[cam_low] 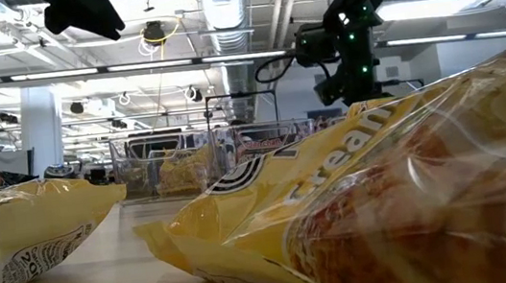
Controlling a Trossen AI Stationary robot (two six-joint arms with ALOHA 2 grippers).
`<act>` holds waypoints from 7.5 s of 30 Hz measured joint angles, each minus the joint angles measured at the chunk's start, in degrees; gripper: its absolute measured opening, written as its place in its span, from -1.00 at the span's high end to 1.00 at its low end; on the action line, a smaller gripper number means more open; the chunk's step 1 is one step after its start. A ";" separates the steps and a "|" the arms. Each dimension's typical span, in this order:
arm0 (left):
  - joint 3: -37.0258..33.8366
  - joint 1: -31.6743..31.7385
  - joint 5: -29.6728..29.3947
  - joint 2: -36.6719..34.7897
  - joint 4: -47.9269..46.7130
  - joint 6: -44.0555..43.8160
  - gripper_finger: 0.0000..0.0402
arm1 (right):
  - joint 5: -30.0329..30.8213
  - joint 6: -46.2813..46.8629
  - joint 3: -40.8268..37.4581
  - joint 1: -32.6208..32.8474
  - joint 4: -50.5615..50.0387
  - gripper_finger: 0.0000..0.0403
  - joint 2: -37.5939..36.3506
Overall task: Sort Maruchan noodles
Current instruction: Put the blue noodle pack in the right transparent bin, then put the yellow noodle pack in the left transparent bin
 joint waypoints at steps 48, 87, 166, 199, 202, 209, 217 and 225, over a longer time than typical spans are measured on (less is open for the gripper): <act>-0.02 2.14 0.04 0.00 -0.77 1.14 0.36 | -36.22 19.16 15.34 -2.70 -21.93 0.11 -0.20; 0.00 2.14 0.58 -0.02 -0.73 1.28 0.36 | -23.88 23.45 15.13 -7.09 -13.69 0.33 15.68; 0.00 2.12 16.83 0.00 -8.58 2.71 0.36 | -24.23 42.24 63.78 8.06 -41.19 0.38 9.92; 0.00 -3.81 30.10 0.00 3.72 -2.00 0.12 | -20.90 61.24 63.78 30.65 -40.98 0.38 8.15; -0.01 -6.92 30.14 0.00 6.18 -3.41 0.12 | -20.90 61.45 63.78 30.40 -41.00 0.38 8.15; 0.00 -13.42 29.61 4.64 9.96 -5.71 0.12 | -20.91 60.66 63.78 29.15 -41.15 0.38 8.15; 0.00 -18.91 33.14 13.98 11.07 -4.55 0.12 | -20.92 58.99 63.78 27.94 -41.19 0.38 8.19; 0.00 -21.86 34.80 22.16 17.11 -6.37 0.12 | -20.94 55.09 63.78 27.78 -41.19 0.38 8.19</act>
